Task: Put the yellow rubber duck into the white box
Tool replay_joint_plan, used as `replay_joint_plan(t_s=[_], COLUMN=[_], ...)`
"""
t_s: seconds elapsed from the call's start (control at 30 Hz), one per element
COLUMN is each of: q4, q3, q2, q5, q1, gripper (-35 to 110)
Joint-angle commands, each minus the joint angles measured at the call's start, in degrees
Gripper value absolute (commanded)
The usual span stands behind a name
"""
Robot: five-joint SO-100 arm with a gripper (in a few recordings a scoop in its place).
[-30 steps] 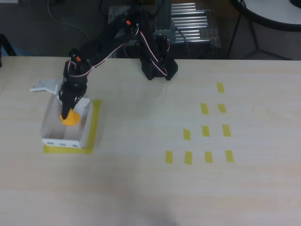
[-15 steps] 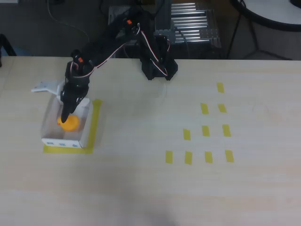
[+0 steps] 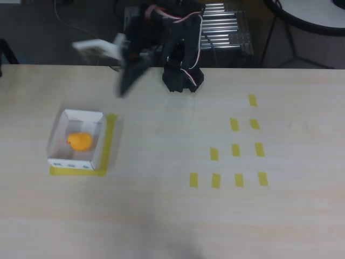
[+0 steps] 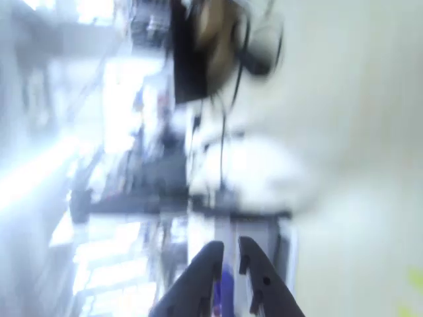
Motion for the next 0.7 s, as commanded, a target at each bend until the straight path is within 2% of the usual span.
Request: replay_joint_plan(t_s=[0.0,0.1,0.23,0.33,0.47,0.67], q4=[-2.5,3.2,16.9,22.7,24.0,18.4], q3=[31.7,42.3,43.9,45.5,51.5,56.4], q2=[26.8,34.1,37.5,40.6,45.1,45.3], q5=[5.8,12.0,16.3,16.6,15.6,14.2], q1=[-15.1,-18.4,-19.2,-19.2,-18.5,-17.5], gripper=[0,0,0,0,0,0])
